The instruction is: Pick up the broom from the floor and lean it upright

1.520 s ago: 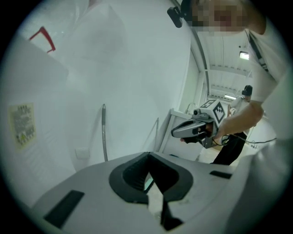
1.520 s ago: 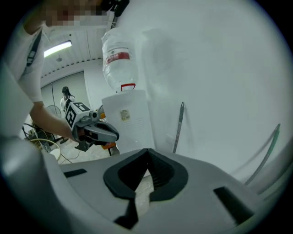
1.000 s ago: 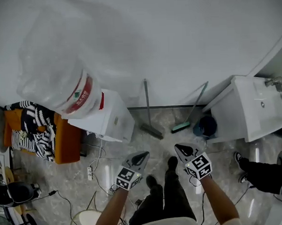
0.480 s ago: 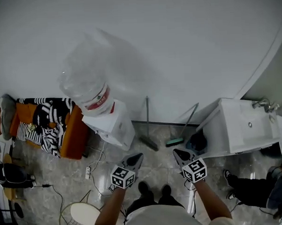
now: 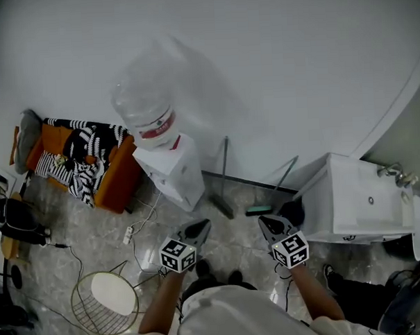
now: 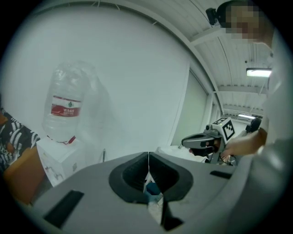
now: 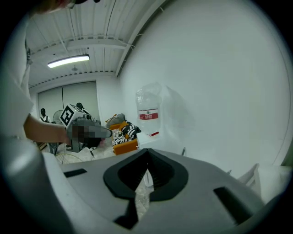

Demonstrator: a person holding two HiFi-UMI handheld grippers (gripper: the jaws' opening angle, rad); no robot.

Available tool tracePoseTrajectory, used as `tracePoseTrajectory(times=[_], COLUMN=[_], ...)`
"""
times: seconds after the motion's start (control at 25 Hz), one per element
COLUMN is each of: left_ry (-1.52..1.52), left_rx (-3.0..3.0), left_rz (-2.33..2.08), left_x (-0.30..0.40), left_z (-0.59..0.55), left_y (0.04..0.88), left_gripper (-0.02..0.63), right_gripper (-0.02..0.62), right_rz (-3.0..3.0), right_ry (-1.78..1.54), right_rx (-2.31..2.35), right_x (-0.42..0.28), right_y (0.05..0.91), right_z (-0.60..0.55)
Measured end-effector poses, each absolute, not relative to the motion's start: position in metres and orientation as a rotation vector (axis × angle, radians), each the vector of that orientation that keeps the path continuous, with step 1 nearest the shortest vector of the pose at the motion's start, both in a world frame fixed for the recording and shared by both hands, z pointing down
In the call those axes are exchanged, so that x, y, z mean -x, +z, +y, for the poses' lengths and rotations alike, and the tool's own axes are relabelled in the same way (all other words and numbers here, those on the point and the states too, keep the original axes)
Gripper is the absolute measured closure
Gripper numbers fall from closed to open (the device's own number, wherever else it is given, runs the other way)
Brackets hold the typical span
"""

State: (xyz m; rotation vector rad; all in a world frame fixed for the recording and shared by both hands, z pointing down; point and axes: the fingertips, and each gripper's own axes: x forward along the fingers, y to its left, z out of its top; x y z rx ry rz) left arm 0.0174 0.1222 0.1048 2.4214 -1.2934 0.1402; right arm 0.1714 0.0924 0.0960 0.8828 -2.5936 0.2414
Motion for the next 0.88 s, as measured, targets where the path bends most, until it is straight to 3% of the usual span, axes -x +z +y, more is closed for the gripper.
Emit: tracePoseTrajectory(times=[0.4, 0.88], left_ry=[0.115, 0.111], left_rx=[-2.425, -2.463], left_rz=[-1.336, -1.291], left_x=[-0.015, 0.014], left_z=[0.154, 0.169], left_y=[0.092, 0.079], left_gripper=[0.597, 0.597], right_gripper=[0.595, 0.595], right_rz=[-2.618, -2.656], right_ry=[0.271, 0.288], right_rx=[-0.923, -0.977], right_x=[-0.192, -0.167], right_y=[0.084, 0.067], right_z=[0.106, 0.130])
